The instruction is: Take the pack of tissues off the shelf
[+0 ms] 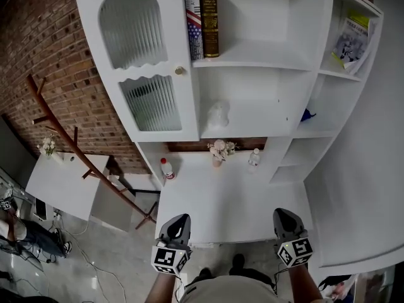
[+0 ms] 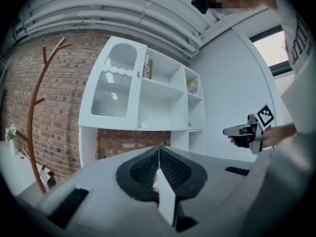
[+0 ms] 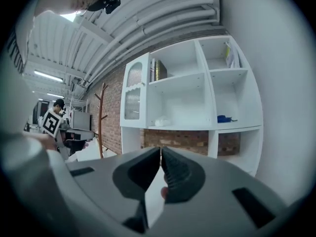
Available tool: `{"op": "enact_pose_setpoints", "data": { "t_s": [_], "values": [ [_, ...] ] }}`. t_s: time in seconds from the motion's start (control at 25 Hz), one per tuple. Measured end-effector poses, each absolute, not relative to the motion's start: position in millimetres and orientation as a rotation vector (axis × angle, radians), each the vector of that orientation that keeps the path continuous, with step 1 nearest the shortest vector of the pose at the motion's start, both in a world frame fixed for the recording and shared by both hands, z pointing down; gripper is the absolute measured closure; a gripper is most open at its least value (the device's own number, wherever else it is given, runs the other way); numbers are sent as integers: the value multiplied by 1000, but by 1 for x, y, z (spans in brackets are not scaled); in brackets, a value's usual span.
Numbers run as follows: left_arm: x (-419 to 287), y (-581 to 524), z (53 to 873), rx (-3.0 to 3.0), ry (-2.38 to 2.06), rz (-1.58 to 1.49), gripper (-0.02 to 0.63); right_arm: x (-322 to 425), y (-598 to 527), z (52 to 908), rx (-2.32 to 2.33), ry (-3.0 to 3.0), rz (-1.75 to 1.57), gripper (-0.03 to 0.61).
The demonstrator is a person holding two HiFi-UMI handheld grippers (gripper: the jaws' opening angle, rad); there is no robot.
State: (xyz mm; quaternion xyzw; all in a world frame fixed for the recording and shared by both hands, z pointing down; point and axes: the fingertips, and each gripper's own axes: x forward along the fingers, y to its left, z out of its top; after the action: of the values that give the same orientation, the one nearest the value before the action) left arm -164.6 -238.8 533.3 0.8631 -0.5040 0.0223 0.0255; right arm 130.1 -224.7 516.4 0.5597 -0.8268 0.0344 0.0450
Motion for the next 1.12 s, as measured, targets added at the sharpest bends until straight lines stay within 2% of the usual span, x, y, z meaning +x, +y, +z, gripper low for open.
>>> {"op": "enact_pose_setpoints", "data": {
  "t_s": [0.64, 1.12],
  "values": [
    [-77, -325, 465, 2813, -1706, 218, 588, 173, -293, 516, 1483, -2669, 90, 549],
    [-40, -408, 414, 2821, -1815, 364, 586, 188, -325, 519, 1395, -2745, 99, 549]
  ]
}}
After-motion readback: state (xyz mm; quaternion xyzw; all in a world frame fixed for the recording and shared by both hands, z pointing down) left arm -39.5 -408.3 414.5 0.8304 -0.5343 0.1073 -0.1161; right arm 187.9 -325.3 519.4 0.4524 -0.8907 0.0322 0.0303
